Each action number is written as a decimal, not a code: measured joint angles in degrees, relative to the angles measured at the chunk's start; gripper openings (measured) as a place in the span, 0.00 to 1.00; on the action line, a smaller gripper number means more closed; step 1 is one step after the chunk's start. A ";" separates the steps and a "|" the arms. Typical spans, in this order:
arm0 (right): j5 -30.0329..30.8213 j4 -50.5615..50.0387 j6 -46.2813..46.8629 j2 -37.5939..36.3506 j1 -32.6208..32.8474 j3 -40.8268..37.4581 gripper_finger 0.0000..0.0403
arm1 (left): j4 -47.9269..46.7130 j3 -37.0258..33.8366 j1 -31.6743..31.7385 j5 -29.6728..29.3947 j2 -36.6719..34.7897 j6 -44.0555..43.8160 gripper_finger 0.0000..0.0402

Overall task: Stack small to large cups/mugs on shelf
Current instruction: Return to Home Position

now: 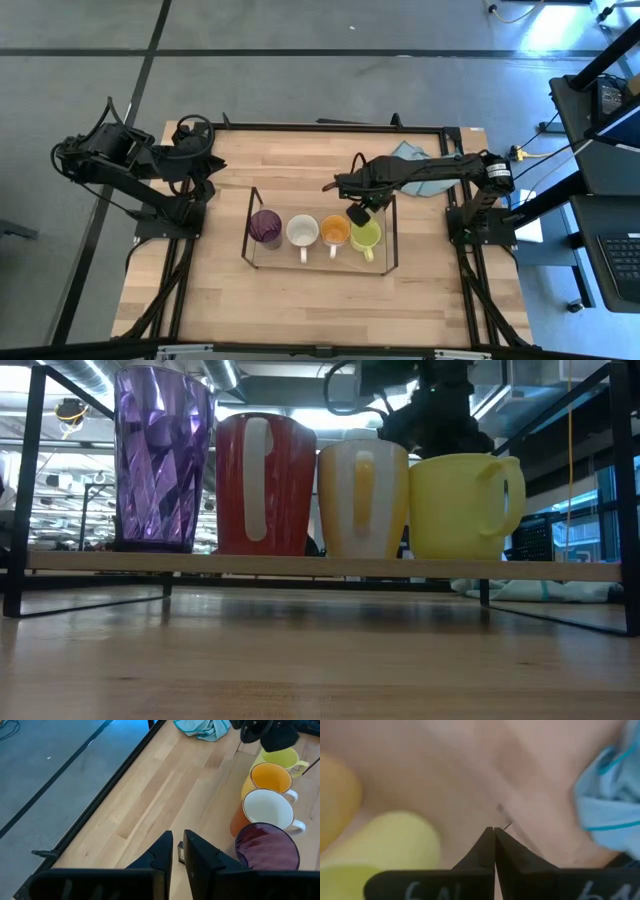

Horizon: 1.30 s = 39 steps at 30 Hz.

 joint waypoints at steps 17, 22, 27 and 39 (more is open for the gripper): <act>13.45 3.71 -16.55 -1.71 2.59 48.33 0.05 | 37.72 0.02 -0.01 9.45 -1.17 19.23 0.10; 2.70 20.95 -14.27 -14.37 5.23 39.27 0.05 | 44.10 0.55 -0.02 9.61 -2.72 16.09 0.10; -1.50 30.50 -11.26 -20.67 10.52 35.02 0.05 | 51.54 0.64 -0.23 20.79 -3.89 18.84 0.10; 3.84 85.47 -19.57 -25.74 24.14 -7.25 0.05 | 94.64 -36.55 -10.44 24.72 -19.01 20.67 0.10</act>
